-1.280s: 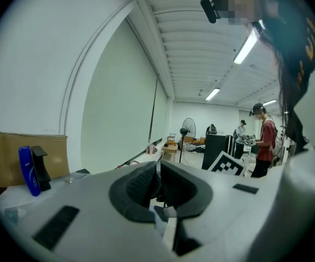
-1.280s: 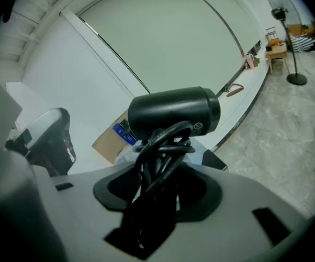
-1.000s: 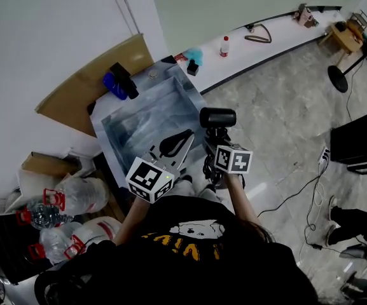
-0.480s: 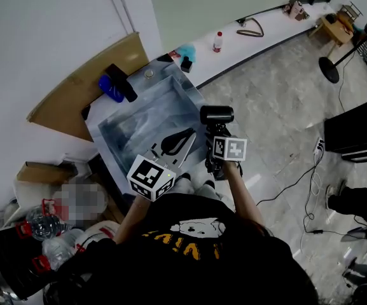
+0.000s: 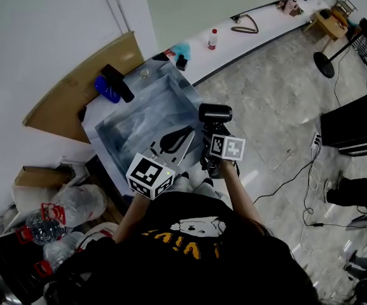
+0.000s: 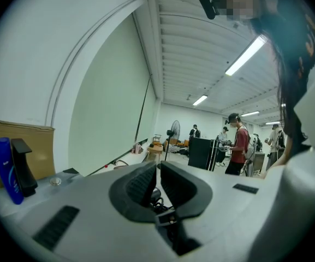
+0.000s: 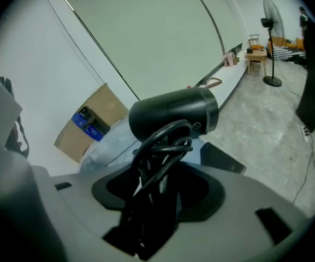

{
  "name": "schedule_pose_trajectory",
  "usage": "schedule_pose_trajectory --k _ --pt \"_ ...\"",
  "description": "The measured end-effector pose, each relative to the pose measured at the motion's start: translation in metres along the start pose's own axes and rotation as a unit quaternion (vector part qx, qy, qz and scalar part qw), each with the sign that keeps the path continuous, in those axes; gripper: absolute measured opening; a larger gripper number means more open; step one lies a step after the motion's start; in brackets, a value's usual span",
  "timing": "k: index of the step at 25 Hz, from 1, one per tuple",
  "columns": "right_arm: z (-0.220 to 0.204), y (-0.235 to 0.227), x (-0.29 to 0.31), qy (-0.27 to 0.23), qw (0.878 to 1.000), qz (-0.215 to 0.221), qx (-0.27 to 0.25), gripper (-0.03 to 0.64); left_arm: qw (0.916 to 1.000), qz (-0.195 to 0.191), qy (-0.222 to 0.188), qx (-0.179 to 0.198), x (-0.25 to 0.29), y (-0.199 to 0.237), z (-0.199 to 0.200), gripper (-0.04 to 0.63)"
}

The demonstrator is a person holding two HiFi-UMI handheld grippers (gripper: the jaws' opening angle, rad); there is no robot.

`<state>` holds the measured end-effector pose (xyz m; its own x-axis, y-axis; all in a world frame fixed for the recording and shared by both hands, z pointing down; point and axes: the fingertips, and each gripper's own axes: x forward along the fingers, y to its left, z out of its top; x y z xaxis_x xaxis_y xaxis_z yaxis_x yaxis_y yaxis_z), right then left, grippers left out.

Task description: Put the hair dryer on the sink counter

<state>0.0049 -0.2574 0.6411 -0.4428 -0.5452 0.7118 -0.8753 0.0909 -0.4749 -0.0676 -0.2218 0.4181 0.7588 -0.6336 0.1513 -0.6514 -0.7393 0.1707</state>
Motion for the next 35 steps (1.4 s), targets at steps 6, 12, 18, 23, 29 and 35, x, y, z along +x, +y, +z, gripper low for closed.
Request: schedule_pose_trajectory --k 6,12,18,23,29,35 --pt "0.0 -0.005 -0.005 -0.013 1.0 -0.01 -0.005 0.222 1.0 0.001 0.001 0.001 -0.001 0.0 0.0 0.026" --pt "-0.002 -0.013 -0.009 -0.013 0.997 -0.061 -0.049 0.269 1.0 0.0 0.005 0.001 -0.001 0.001 -0.003 0.026" --pt "-0.005 -0.013 -0.007 -0.008 0.991 -0.088 -0.096 0.276 1.0 -0.001 0.005 -0.001 0.0 0.002 -0.004 0.026" --pt "0.002 -0.008 -0.018 -0.039 0.981 -0.114 -0.15 0.201 1.0 0.003 0.005 -0.004 -0.002 0.005 -0.005 0.026" --pt "0.008 -0.016 -0.019 -0.045 0.986 -0.105 -0.124 0.197 0.9999 0.005 0.007 -0.006 -0.004 0.009 -0.008 0.026" --pt "-0.003 -0.016 -0.015 -0.011 0.984 -0.11 -0.141 0.233 1.0 -0.001 0.007 -0.007 -0.002 0.006 -0.007 0.026"
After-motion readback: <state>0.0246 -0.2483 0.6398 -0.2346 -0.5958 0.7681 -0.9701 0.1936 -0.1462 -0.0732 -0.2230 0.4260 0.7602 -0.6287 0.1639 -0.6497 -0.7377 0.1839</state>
